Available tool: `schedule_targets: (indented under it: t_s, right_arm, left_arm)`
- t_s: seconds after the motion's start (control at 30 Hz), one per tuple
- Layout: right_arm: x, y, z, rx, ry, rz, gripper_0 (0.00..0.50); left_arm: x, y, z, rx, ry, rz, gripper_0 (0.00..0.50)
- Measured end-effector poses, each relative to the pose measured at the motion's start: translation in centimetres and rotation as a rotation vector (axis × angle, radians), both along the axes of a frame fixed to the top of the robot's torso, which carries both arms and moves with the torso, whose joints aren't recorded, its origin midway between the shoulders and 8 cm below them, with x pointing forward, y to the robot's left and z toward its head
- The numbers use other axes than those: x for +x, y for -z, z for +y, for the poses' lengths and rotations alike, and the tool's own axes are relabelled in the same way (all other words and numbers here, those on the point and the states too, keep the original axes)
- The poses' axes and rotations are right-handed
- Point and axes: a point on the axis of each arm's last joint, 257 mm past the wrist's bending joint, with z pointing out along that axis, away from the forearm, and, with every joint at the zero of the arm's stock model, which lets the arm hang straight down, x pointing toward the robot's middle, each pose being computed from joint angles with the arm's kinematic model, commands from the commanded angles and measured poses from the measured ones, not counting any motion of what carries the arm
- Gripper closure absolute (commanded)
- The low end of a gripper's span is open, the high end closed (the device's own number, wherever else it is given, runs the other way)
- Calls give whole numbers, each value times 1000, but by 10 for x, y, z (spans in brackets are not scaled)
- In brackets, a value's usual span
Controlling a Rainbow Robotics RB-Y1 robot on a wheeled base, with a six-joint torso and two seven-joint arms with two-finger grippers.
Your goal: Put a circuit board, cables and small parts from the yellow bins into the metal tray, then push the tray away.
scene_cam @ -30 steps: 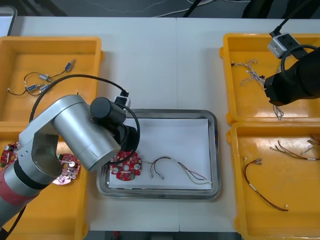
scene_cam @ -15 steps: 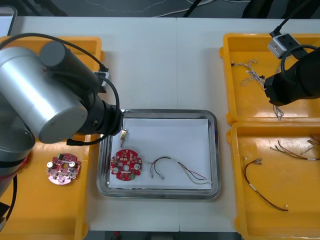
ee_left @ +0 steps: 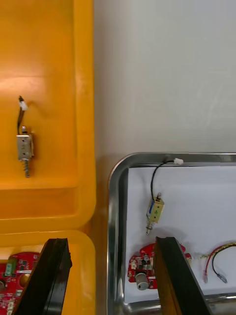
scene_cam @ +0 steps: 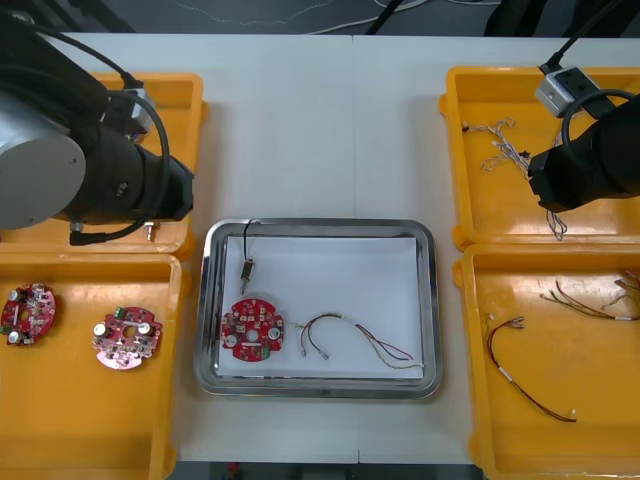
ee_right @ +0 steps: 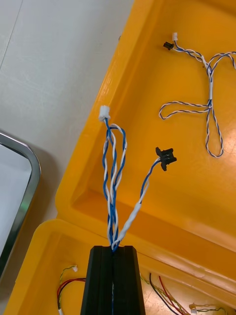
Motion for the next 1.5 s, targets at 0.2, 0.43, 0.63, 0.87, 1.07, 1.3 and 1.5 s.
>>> schedule_targets:
  t_s: [0.2,0.43,0.63,0.87,1.07,1.3,1.5]
  right_arm:
    - [0,1,0,1,0,2,500]
    - [-5,13,12,-6,-28,29,500]
    - [-11,36,31,-83,-86,73,500]
    - [-19,51,62,-152,-188,102,500]
    - [-24,54,88,-198,-275,109,500]
    - [-30,61,110,-242,-353,113,500]
    - [-32,66,136,-260,-425,84,500]
  left_arm:
    - [9,-2,26,-7,-69,10,0]
    - [18,17,56,2,-169,69,0]
    - [28,32,73,3,-228,97,0]
    - [40,39,85,7,-256,88,0]
    - [56,41,94,20,-282,45,0]
    - [73,49,98,34,-288,5,0]
    - [80,60,93,99,-205,-2,0]
